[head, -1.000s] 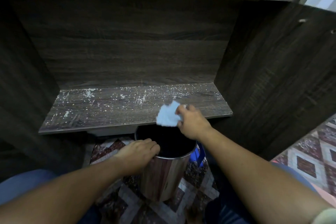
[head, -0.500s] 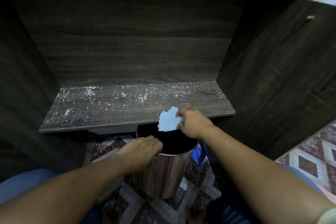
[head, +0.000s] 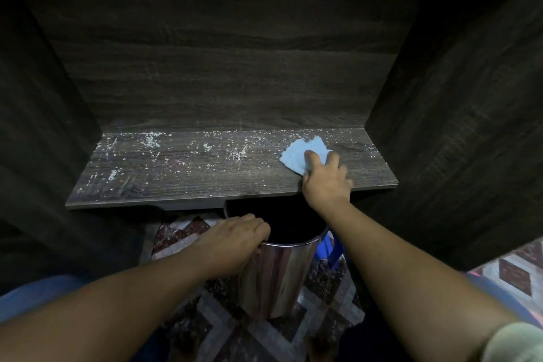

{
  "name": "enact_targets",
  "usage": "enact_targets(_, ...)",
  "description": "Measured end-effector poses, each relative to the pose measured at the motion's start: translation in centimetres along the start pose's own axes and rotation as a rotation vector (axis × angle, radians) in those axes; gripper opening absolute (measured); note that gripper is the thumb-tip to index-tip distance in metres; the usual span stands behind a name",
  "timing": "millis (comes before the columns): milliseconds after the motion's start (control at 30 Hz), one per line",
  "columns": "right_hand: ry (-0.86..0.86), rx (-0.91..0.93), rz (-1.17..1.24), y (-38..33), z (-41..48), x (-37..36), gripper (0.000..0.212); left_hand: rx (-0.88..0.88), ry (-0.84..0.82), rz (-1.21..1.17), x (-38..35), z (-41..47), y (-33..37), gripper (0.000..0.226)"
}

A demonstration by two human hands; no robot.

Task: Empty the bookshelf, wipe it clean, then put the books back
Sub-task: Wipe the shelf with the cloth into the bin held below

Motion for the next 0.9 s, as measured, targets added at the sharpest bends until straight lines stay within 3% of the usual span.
enact_targets(100, -0.104, -0.003, -0.198, -0.1, 0.8, -1.3, 0.047, 0.029, -0.016, -0.020, -0.2, -0.1, -0.3, 0.028)
enact_targets(267, -0.183, 0.072, -0.069, -0.6, 2.3, -2.2, 0.043, 0.044, 0.011, -0.062, 0.1, -0.2, -0.3, 0.026)
enact_targets(433, -0.213, 0.239, -0.201, -2.0, 2.1, -2.2, 0.055, 0.051, 0.010, -0.072, 0.2, -0.6, -0.3, 0.030)
enact_targets(900, -0.330, 0.585, -0.307, -2.7, -1.4, -0.9, 0.046, 0.016, -0.047, -0.066, 0.3, -0.2, 0.3, 0.031)
Point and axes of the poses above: each hand's wrist, its own z-axis towards the middle knuckle, its own x-axis out of the back of the hand, y = z × x, the point moved 4 cm from there along z, towards the middle knuckle, and after that the axes turned 3 degrees about y, right-handed, at the moved point
